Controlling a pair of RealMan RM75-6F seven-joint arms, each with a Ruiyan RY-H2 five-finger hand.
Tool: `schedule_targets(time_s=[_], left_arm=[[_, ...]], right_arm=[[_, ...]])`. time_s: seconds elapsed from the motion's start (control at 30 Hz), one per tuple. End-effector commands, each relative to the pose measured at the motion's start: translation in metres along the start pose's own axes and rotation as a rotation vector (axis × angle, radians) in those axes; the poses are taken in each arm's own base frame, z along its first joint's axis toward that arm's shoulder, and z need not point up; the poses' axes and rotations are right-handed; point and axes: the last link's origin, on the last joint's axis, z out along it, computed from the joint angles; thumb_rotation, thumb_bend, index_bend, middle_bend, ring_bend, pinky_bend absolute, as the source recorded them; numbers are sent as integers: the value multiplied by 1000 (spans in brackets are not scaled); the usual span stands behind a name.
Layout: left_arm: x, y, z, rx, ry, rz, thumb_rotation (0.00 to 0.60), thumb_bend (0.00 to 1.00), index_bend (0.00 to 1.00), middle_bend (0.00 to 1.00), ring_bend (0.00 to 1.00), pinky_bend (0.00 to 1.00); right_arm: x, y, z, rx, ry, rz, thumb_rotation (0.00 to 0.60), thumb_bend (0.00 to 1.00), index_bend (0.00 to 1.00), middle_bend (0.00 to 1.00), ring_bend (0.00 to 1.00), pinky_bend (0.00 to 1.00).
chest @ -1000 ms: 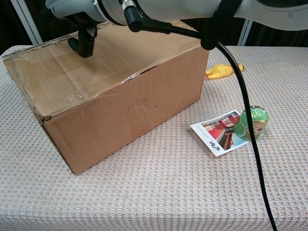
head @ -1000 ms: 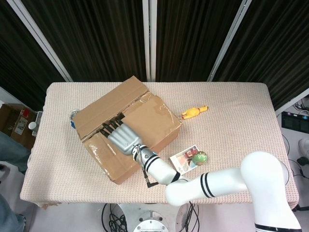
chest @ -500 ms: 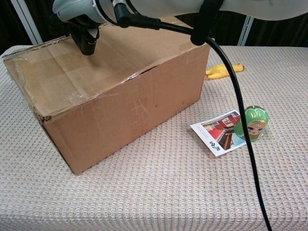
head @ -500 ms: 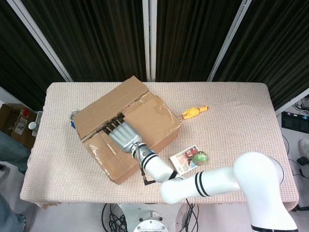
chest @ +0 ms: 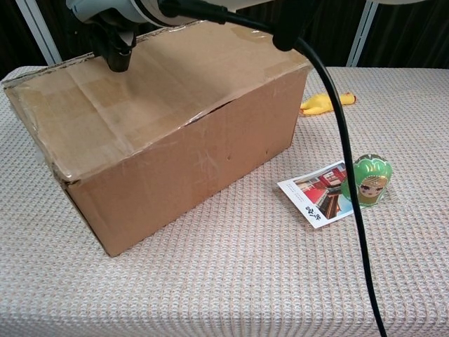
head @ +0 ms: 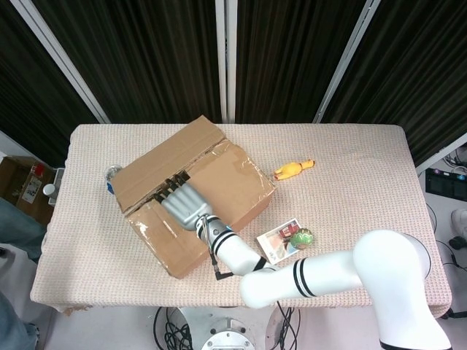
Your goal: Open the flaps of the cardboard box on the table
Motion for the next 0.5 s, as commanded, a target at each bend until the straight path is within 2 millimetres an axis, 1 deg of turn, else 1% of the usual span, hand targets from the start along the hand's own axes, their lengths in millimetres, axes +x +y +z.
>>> schedule_targets(time_s=[0.03, 0.1, 0.33, 0.47, 0.5], left_arm=[[0, 1, 0, -3, -1, 1, 598, 96, 88, 129, 91, 210], [1, 2, 1, -4, 0, -1, 597, 97, 88, 129, 91, 210], [0, 5, 1, -12, -5, -11, 597, 97, 88, 128, 91, 210], [0, 8, 2, -21, -8, -13, 596, 96, 87, 129, 91, 210], [1, 9, 2, -23, -9, -13, 597, 97, 88, 129, 91, 210]], right_arm=[[9, 0, -5, 11, 29, 26, 600, 1000, 186, 259, 0, 0], [14, 0, -9, 18, 43, 42, 600, 1000, 204, 289, 0, 0], [38, 4, -31, 40, 102, 81, 600, 1000, 203, 322, 0, 0], [53, 10, -48, 49, 122, 110, 600, 999, 186, 378, 0, 0], [56, 12, -52, 53, 128, 116, 600, 992, 182, 407, 0, 0]])
